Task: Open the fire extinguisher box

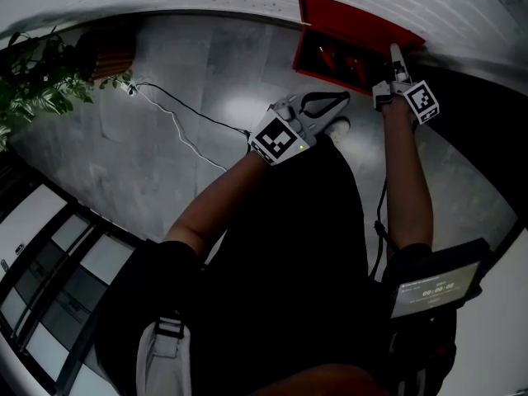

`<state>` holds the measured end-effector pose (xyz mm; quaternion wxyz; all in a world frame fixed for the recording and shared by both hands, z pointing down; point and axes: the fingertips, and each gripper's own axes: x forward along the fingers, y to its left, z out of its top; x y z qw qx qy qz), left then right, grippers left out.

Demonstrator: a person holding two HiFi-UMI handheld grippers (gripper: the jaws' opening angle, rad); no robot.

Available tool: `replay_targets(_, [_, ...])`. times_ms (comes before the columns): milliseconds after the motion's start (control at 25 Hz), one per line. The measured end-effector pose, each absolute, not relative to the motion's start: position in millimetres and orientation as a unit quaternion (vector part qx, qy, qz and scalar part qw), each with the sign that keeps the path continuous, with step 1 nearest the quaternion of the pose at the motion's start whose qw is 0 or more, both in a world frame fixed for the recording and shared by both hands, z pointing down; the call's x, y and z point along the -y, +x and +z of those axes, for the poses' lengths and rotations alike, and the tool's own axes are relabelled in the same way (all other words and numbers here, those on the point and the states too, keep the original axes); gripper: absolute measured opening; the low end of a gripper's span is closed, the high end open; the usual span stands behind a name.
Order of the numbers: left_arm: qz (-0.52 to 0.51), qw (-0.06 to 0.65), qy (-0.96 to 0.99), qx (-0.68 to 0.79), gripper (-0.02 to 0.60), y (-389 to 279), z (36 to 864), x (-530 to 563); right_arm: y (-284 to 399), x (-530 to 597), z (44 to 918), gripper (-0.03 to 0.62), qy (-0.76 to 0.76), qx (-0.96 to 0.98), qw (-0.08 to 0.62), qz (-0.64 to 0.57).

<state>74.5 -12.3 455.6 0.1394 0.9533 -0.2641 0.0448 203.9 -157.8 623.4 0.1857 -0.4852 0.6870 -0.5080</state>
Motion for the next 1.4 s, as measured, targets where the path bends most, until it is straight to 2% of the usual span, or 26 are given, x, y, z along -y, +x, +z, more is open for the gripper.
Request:
replay_targets(80, [0.040, 0.142, 0.955, 0.259, 0.000, 75, 450, 9, 191, 148, 590, 0.009, -0.455, -0.724, 0.183, -0.486])
replay_targets(240, [0.036, 0.150, 0.955, 0.254, 0.000, 73, 433, 1, 179, 115, 523, 0.009, -0.403, -0.784, 0.171, -0.441])
replay_targets(480, [0.021, 0.139, 0.959, 0.245, 0.000, 72, 383, -18, 152, 35, 407, 0.009, -0.348, -0.902, 0.028, -0.255])
replay_targets(560, [0.021, 0.135, 0.963, 0.234, 0.000, 75, 365, -28, 143, 7, 377, 0.009, -0.333, -0.921, 0.000, -0.202])
replay_targets(880, [0.009, 0.113, 0.970, 0.216, 0.000, 88, 306, -58, 103, -65, 273, 0.009, -0.312, -0.947, -0.024, -0.071])
replay_targets(1400, [0.033, 0.089, 0.973, 0.211, 0.000, 81, 291, -77, 91, -76, 253, 0.009, -0.310, -0.950, -0.027, -0.042])
